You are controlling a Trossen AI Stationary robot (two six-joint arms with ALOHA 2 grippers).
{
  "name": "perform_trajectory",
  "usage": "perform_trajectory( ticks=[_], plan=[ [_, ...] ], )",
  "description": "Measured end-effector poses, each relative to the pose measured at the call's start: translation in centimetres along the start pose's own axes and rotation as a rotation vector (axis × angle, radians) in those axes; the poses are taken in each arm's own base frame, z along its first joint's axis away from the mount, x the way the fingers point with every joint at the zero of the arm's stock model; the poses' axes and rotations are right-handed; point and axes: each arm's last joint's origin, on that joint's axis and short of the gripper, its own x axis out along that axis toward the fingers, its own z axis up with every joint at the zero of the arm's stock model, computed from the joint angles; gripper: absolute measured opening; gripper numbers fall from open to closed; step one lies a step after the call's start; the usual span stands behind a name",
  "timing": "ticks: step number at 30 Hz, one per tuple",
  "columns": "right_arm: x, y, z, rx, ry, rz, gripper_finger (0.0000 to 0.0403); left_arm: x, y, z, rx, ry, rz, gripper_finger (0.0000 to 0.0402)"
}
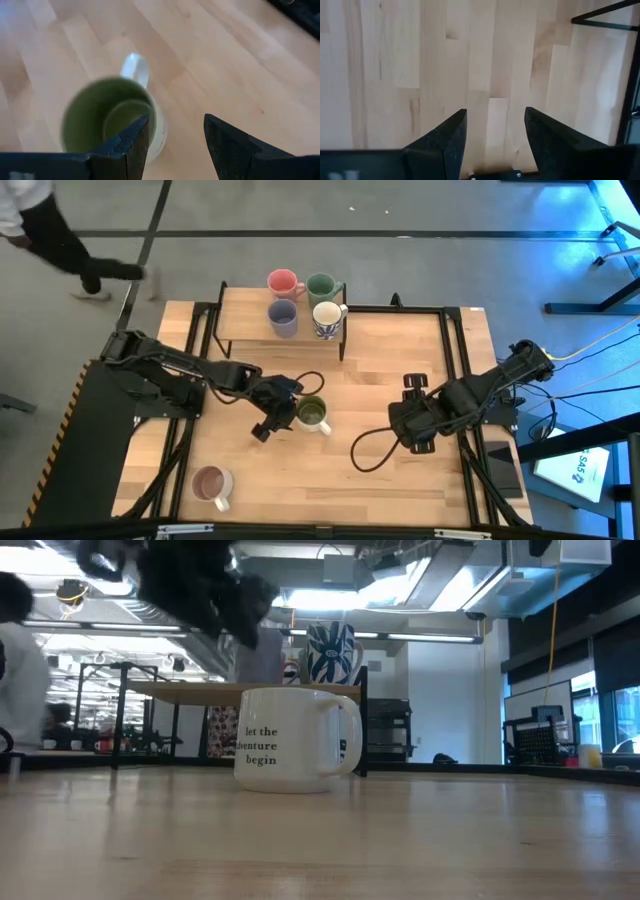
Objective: Place coffee mugs
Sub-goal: Put the white green mug on the shelf
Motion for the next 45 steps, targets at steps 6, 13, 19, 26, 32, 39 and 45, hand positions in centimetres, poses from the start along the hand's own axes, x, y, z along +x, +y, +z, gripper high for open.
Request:
perform_trajectory(
  ticks=[6, 13, 19, 26, 32, 39, 45],
  plan=[
    [0.0, 0.2, 0.3, 0.017, -0.016, 0.043, 0.0184, 3.1, 0.9, -0.8, -0.019, 0.078, 0.012, 0.0181],
    [-0.1, 0.5, 0.5, 0.017, -0.049, 0.056, 0.0184, 4.6, 1.1, -1.3, -0.021, 0.137, 0.036, 0.0179],
    [-0.1, 0.6, 0.7, 0.021, -0.069, 0.059, 0.0184, 6.9, 1.3, -2.2, -0.034, 0.178, 0.024, 0.0152],
    [-0.1, 0.6, 0.8, 0.026, -0.086, 0.057, 0.0184, 6.9, 1.2, -2.5, -0.11, 0.209, 0.01, 0.0028],
    [-0.1, 0.6, 0.9, 0.029, -0.099, 0.043, 0.0184, 6.3, 1.4, -1.6, -0.222, 0.279, 0.045, 0.0017],
    [-0.1, 0.5, 0.9, 0.027, -0.102, 0.034, 0.0184, 2.4, 2.0, 2.1, -0.417, 0.386, 0.019, 0.0016],
    [-0.1, 0.5, 0.9, 0.006, -0.098, 0.031, 0.0184, -4.2, 2.9, 6.2, -0.498, 0.391, 0.139, 0.0016]
  ],
)
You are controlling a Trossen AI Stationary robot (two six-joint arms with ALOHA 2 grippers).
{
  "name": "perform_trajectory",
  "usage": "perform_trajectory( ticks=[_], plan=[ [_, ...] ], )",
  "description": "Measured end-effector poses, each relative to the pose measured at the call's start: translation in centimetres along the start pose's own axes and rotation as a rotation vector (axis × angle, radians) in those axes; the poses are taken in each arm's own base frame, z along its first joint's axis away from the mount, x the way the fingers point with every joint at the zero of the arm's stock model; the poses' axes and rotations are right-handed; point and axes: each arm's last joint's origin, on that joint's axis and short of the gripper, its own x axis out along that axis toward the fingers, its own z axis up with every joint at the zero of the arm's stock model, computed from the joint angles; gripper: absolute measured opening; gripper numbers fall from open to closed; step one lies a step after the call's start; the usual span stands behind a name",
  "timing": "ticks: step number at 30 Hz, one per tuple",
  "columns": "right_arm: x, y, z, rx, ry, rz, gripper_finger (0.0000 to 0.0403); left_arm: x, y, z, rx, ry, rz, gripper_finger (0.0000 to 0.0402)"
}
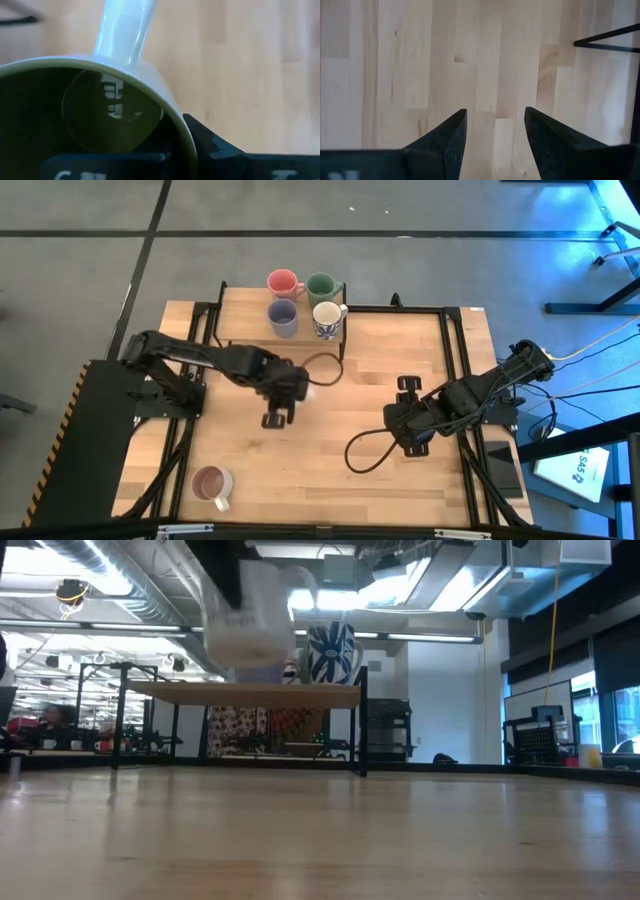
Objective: Place coffee mugs
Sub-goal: Put the white green mug on the shelf
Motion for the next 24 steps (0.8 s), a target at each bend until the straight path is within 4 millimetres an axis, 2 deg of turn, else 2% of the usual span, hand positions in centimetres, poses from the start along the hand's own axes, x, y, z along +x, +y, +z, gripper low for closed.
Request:
perform_trajectory(
  ticks=[3, 7, 15, 19, 24],
  plan=[
    [0.0, 0.0, 0.0, -0.008, -0.001, -0.005, 0.0184, -3.1, 0.7, -0.1, -0.077, 0.007, 0.129, 0.0016],
    [0.0, -0.2, 0.1, -0.007, -0.015, -0.034, 0.0184, -7.4, 2.9, -1.2, -0.218, -0.055, 0.359, 0.0016],
    [0.0, -0.2, 0.1, -0.006, -0.019, -0.038, 0.0184, -12.3, 7.5, -4.6, -0.463, -0.127, 0.608, 0.0016],
    [0.0, -0.2, 0.2, -0.004, -0.021, -0.04, 0.0184, -13.2, 10.8, -5.8, -0.555, -0.114, 0.679, 0.0016],
    [0.1, -0.5, 0.3, 0.006, -0.023, -0.051, 0.0184, -13.3, 15.4, -7.1, -0.583, -0.047, 0.643, 0.0016]
  ],
)
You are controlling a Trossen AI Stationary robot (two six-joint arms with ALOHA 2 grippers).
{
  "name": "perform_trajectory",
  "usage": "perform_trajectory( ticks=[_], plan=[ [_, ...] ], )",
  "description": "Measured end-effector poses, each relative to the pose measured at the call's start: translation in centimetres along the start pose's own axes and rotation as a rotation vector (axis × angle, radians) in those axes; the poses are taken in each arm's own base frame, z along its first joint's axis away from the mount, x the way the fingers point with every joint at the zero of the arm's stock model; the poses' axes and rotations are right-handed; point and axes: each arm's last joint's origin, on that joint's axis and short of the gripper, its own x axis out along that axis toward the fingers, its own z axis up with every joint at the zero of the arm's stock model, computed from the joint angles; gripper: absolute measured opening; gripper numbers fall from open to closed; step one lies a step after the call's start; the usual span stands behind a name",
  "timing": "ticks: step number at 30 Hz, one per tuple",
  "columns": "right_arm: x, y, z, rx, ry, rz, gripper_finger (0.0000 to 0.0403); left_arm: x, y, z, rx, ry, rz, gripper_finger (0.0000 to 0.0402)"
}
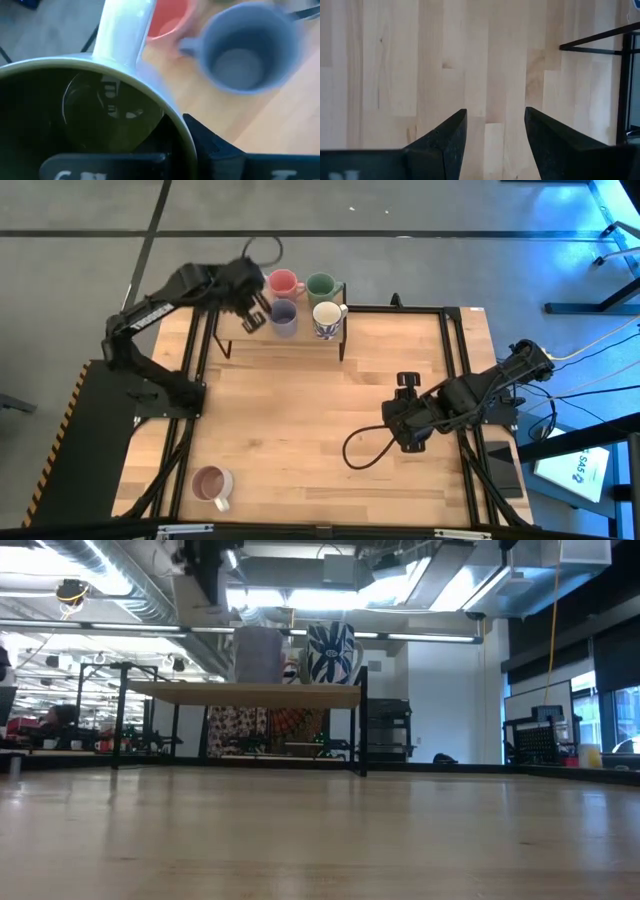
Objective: Place coffee mugs
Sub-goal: Put the white green mug on the shelf
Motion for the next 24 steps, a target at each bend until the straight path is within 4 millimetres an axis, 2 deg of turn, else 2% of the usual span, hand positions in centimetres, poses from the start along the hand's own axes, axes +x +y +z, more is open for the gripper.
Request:
perform_trajectory(
  ticks=[7, 10, 12, 17, 24],
  plan=[
    [0.1, -0.3, 0.1, 0.008, 0.006, 0.005, 0.0184, 2.7, 5.4, 0.9, -0.105, -0.019, -0.012, 0.0016],
    [0.1, -0.3, 0.1, 0.007, 0.006, 0.005, 0.0184, 4.1, 6.9, 0.9, -0.182, 0.018, -0.069, 0.0016],
    [0.1, -0.3, 0.1, 0.007, 0.006, 0.004, 0.0184, 5.1, 7.3, 1.0, -0.184, 0.04, -0.105, 0.0016],
    [0.1, -0.3, 0.1, 0.01, 0.006, 0.004, 0.0184, 8.3, 6.7, 2.4, -0.156, 0.067, -0.163, 0.0016],
    [0.1, -0.3, 0.1, 0.016, 0.005, 0.004, 0.0184, 11.3, 7.1, 2.6, -0.216, 0.163, -0.154, 0.0016]
  ],
)
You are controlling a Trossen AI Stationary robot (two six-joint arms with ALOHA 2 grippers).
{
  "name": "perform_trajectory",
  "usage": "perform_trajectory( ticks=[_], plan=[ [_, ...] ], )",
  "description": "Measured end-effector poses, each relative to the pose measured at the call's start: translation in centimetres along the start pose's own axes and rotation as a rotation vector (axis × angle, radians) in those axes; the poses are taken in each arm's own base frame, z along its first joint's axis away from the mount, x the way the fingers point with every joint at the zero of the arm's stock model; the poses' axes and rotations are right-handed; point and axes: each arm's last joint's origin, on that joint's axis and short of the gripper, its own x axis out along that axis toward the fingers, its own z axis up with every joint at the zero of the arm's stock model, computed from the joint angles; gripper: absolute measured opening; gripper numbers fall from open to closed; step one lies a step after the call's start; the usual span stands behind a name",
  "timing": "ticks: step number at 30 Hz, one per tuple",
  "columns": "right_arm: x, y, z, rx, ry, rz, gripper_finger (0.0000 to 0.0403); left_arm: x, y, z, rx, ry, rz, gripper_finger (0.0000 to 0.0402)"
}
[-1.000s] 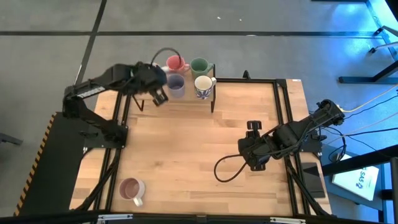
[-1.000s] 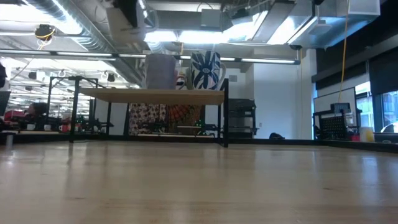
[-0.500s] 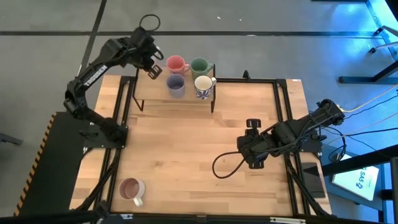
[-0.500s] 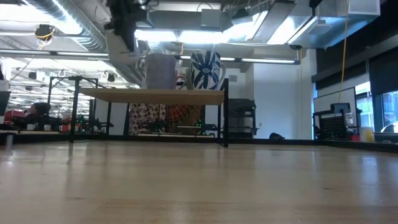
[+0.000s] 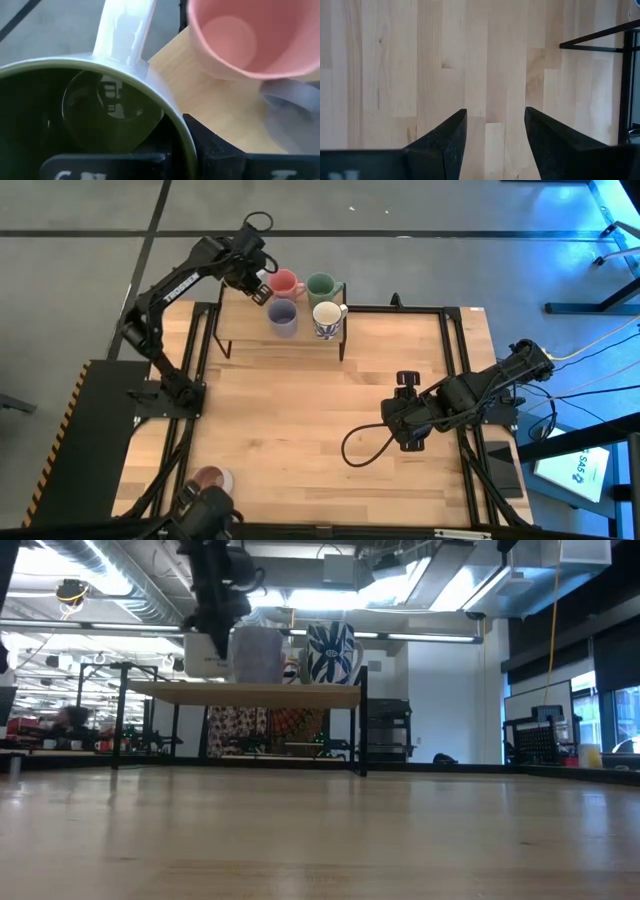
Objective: Place coffee mugs
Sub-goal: Put the white green mug on the shelf
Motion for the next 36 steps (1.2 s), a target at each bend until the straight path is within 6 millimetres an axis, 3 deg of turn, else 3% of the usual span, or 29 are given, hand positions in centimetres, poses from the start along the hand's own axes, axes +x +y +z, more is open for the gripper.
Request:
perform_trajectory(
  ticks=[12, 36],
  plan=[
    [0.0, 0.0, 0.0, -0.018, 0.0, -0.001, 0.0184, 3.5, 1.1, -0.6, -0.04, 0.141, -0.049, 0.0016],
    [0.0, 0.0, 0.0, -0.019, -0.003, -0.008, 0.0184, 3.7, 0.9, -0.7, 0.01, 0.128, -0.102, 0.0024]
  ],
)
